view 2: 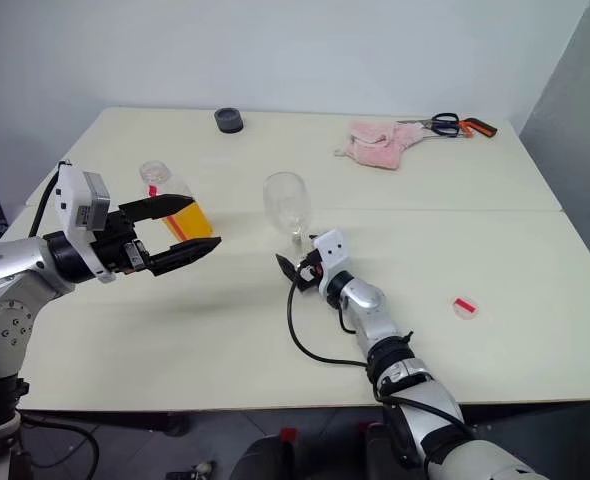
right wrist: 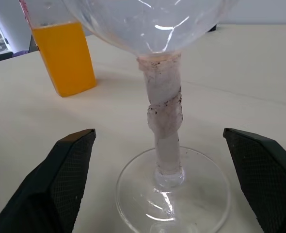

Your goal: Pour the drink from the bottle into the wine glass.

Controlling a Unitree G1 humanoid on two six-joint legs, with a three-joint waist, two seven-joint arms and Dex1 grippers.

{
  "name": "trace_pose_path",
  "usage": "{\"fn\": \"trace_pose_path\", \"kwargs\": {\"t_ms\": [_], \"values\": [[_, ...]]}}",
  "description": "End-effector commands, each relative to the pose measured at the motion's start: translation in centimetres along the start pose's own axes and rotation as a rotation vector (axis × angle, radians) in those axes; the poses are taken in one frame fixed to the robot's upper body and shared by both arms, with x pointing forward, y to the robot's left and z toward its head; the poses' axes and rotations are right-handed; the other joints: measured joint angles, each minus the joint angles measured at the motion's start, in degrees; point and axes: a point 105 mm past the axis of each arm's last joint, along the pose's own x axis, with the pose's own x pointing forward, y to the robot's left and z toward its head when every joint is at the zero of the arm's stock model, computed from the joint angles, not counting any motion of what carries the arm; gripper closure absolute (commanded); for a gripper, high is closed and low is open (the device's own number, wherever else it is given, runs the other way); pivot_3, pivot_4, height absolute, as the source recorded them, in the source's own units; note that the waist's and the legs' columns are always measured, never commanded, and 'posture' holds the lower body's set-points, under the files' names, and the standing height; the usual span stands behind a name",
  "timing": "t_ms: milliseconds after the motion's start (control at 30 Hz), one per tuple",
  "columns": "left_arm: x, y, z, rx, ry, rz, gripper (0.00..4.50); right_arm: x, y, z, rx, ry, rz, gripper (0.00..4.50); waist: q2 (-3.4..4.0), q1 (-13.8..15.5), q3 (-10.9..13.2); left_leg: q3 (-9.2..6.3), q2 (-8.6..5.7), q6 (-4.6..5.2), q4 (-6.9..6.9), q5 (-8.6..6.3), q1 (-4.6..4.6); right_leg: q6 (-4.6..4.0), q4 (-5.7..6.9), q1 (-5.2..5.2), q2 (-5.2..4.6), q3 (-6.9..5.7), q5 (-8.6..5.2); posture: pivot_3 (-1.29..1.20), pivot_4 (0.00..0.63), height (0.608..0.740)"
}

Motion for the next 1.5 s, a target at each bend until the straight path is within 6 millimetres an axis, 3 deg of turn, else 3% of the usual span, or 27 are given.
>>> {"fn": "trace_pose_path", "kwargs": {"t_ms": [33,233,400,600,700,967,1200,1500], "values": [[0.0,0.1,1.0,0.039,-0.036,0.010,0.00,-0.5,-0.2,0.5,0.012,-0.035,0.006,0.03,0.00,0.05,0.00,0.00,0.00,0.00,0.00,0.00,0.00,0.00,0.00,0.00,0.00,0.00,0.00,0.00,0.150,0.740],[-0.1,-0.1,0.2,0.025,-0.024,0.029,0.00,-2.1,-0.1,0.8,0.012,-0.035,0.068,0.03,0.00,0.14,0.00,-0.02,-0.01,0.00,0.00,0.00,-0.02,0.00,-0.01,0.00,-0.02,0.00,0.00,0.00,0.150,0.740],[-1.2,-0.5,-3.1,-0.032,0.043,0.112,0.00,-5.5,0.5,-0.4,-0.044,0.099,0.181,0.03,0.03,0.28,0.01,-0.11,-0.01,0.01,-0.02,-0.01,-0.02,0.00,-0.04,0.00,-0.03,0.02,0.00,0.00,0.150,0.740],[-4.4,1.7,-7.5,-0.090,0.117,0.430,0.00,-8.7,1.1,2.0,-0.077,0.122,0.229,0.03,0.04,1.14,0.02,-0.27,-0.01,0.02,0.01,-0.02,-0.04,0.01,-0.04,0.00,-0.05,-0.02,-0.01,0.00,0.150,0.740],[-5.3,2.9,-8.5,-0.101,0.127,0.553,0.00,-9.4,1.4,3.4,-0.085,0.111,0.225,0.03,0.04,1.16,0.02,-0.31,0.01,0.02,0.01,-0.02,-0.02,0.01,0.00,0.00,-0.01,-0.05,-0.01,0.00,0.150,0.740],[-3.9,5.2,-7.7,-0.138,0.046,0.609,0.00,-9.2,3.1,5.8,-0.104,0.077,0.278,0.03,-0.02,1.37,-0.01,-0.29,-0.06,0.02,0.03,-0.01,-0.05,0.02,-0.01,0.03,-0.03,-0.14,-0.01,0.00,0.150,0.740],[-2.7,7.2,-7.6,-0.139,0.043,0.622,0.00,-9.6,4.2,5.9,-0.105,0.093,0.324,0.03,-0.02,1.33,-0.01,-0.19,-0.07,0.02,0.02,-0.01,-0.05,0.02,-0.04,0.03,-0.01,-0.16,-0.01,0.00,0.150,0.740],[-0.8,9.2,-7.6,-0.124,0.059,0.600,0.00,-9.6,4.2,6.2,-0.112,0.094,0.322,0.03,-0.03,1.33,-0.01,-0.17,-0.08,0.02,0.03,-0.01,-0.08,0.02,-0.04,0.03,-0.01,-0.18,-0.01,0.00,0.150,0.740]]}}
